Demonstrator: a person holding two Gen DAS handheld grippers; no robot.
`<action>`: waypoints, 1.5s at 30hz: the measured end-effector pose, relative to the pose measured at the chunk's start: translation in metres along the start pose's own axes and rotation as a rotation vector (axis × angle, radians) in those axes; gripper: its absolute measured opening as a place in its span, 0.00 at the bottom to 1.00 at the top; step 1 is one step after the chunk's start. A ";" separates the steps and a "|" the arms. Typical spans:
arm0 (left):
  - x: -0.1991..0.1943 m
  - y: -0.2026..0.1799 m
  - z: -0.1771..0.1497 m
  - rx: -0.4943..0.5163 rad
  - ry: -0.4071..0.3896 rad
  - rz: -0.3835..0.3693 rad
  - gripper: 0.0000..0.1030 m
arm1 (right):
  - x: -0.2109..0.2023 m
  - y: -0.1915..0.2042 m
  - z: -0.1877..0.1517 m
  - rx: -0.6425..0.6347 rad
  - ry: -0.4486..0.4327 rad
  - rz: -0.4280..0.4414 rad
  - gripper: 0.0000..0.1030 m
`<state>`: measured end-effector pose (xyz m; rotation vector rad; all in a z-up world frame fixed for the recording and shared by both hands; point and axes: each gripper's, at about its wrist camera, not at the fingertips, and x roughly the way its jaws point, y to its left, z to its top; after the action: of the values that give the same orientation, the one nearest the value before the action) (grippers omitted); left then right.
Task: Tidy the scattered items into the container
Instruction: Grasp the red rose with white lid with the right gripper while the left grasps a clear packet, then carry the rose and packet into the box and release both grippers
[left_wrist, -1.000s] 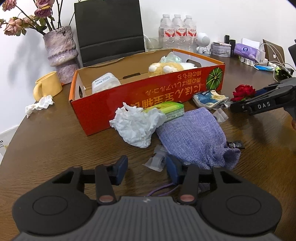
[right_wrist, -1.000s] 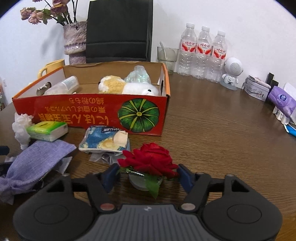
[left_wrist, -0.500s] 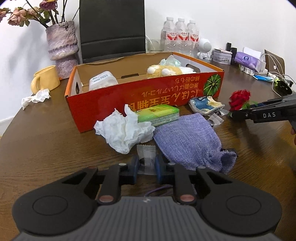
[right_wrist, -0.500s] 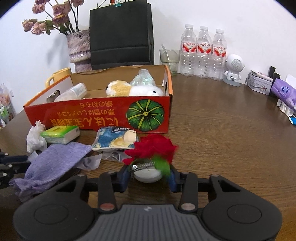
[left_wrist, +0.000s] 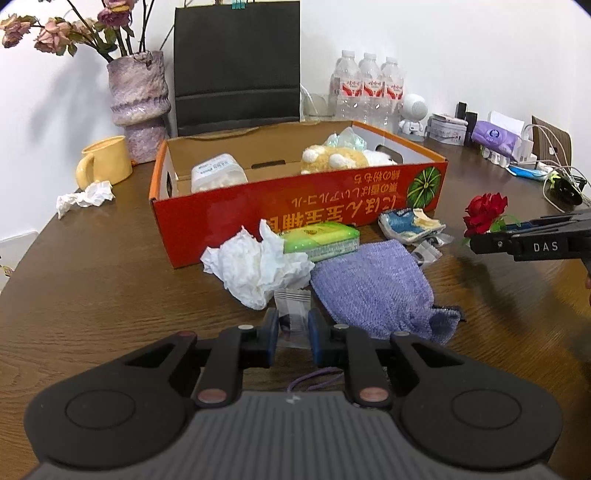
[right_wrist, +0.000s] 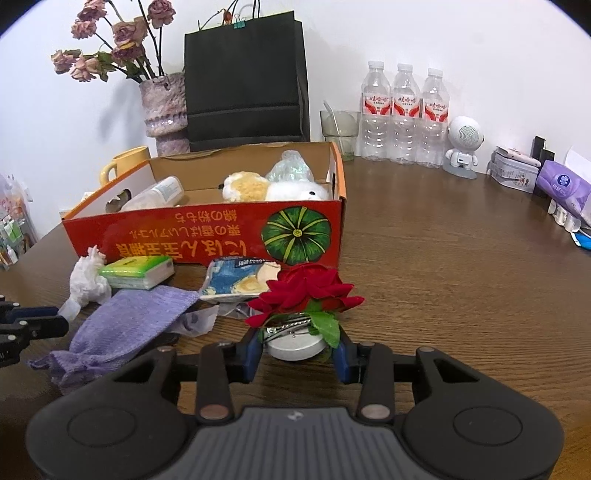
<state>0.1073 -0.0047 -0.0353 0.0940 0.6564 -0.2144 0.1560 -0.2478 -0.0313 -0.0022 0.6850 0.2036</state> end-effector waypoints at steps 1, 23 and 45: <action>-0.002 0.001 0.001 -0.001 -0.006 0.001 0.17 | -0.002 0.001 0.001 -0.001 -0.006 0.001 0.37; 0.054 0.036 0.162 -0.025 -0.064 0.013 0.17 | 0.059 0.057 0.153 -0.200 0.014 0.187 0.37; 0.120 0.055 0.149 -0.032 0.094 0.052 0.36 | 0.144 0.091 0.154 -0.277 0.201 0.197 0.48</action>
<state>0.3008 0.0060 0.0098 0.0904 0.7494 -0.1494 0.3442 -0.1212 0.0033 -0.2240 0.8535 0.4917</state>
